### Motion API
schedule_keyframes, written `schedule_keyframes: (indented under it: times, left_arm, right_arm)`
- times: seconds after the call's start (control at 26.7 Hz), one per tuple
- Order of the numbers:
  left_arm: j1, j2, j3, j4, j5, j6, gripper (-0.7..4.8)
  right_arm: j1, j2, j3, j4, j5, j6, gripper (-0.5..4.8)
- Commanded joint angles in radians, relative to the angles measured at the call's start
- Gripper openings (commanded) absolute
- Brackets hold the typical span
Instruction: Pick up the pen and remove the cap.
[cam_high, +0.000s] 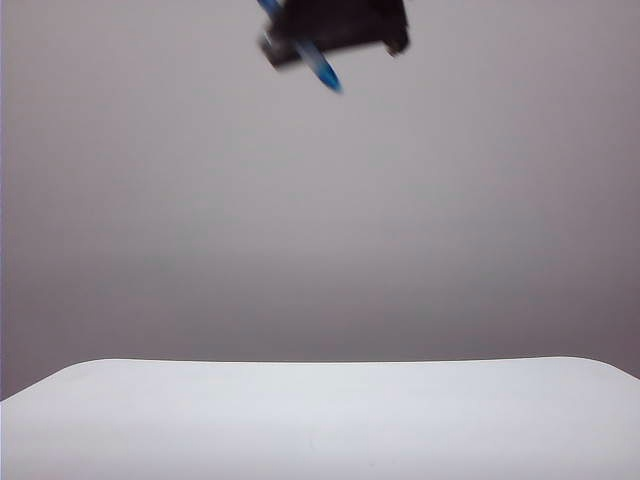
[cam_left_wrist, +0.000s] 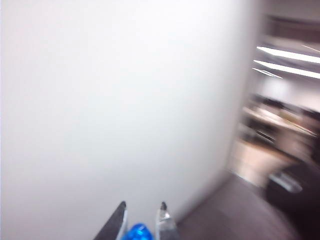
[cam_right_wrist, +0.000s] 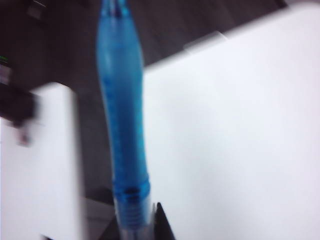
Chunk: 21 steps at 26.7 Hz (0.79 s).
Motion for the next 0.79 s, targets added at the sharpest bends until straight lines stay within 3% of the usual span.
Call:
schedule_keyframes:
  times: [0.04,0.15,0.26,0.38,0.53,0.79]
  left_arm:
    - [0.064,-0.005,0.001,-0.312,-0.115,0.083,0.17]
    - [0.069,-0.004,0.001,-0.593,-0.183,0.24,0.17]
    - [0.029,0.036,0.001,-0.79,-0.185,0.286,0.17]
    - [-0.01,0.071,0.001,-0.836,-0.212,0.282,0.17]
    - [-0.134,0.152,0.001,-0.871,-0.398,0.347,0.17]
    - [-0.296,0.363,0.026,-0.937,-0.601,0.43,0.18]
  right_arm:
    - [-0.015,0.001,0.003,-0.04,0.229,-0.009,-0.05]
    - [-0.038,0.025,0.003,-0.072,0.309,-0.002,-0.05]
    - [-0.105,0.117,0.003,-0.089,0.33,0.012,-0.05]
    - [-0.146,0.193,0.003,-0.074,0.34,0.023,-0.05]
    - [-0.191,0.293,0.003,-0.086,0.356,0.038,-0.05]
    - [-0.225,0.417,-0.004,-0.113,0.423,0.033,-0.05]
